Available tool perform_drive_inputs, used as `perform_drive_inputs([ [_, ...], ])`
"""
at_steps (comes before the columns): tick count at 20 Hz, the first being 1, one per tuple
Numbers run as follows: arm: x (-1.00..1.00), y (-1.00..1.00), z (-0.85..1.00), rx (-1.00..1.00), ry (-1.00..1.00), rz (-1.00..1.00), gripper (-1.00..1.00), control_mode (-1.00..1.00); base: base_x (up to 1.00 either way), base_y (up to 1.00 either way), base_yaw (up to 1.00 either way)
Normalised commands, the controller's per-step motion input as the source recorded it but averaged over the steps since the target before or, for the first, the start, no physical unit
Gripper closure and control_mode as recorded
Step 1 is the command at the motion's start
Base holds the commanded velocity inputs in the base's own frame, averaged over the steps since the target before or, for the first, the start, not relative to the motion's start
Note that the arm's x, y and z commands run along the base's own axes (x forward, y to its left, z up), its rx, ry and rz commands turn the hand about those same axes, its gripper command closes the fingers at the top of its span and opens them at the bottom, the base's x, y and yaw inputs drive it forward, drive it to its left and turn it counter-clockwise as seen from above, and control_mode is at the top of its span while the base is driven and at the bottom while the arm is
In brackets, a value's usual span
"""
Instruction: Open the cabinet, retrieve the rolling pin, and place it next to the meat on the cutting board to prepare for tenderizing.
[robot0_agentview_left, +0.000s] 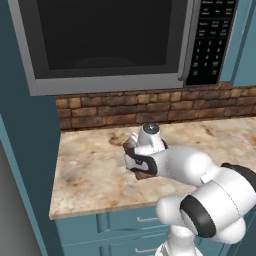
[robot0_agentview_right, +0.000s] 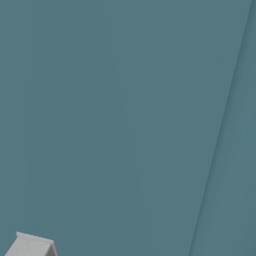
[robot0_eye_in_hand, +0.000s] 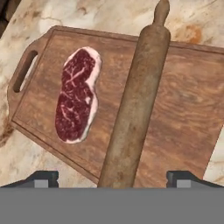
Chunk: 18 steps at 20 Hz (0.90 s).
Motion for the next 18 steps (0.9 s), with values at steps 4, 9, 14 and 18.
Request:
perform_drive_inputs([
  [4, -0.12, 0.10, 0.37, 0.00, -0.10, 0.00, -1.00, -1.00, 0.00, 0.00, 0.00],
  [9, -0.34, 0.00, 0.30, 0.00, -0.08, 0.00, -1.00, -1.00, 0.00, 0.00, 0.00],
  [14, -0.40, 0.02, 0.46, 0.00, -0.12, 0.00, -1.00, -1.00, 0.00, 0.00, 0.00],
  [18, -0.31, 0.08, 0.50, 0.00, -0.13, 0.00, -1.00, -1.00, 0.00, 0.00, 0.00],
])
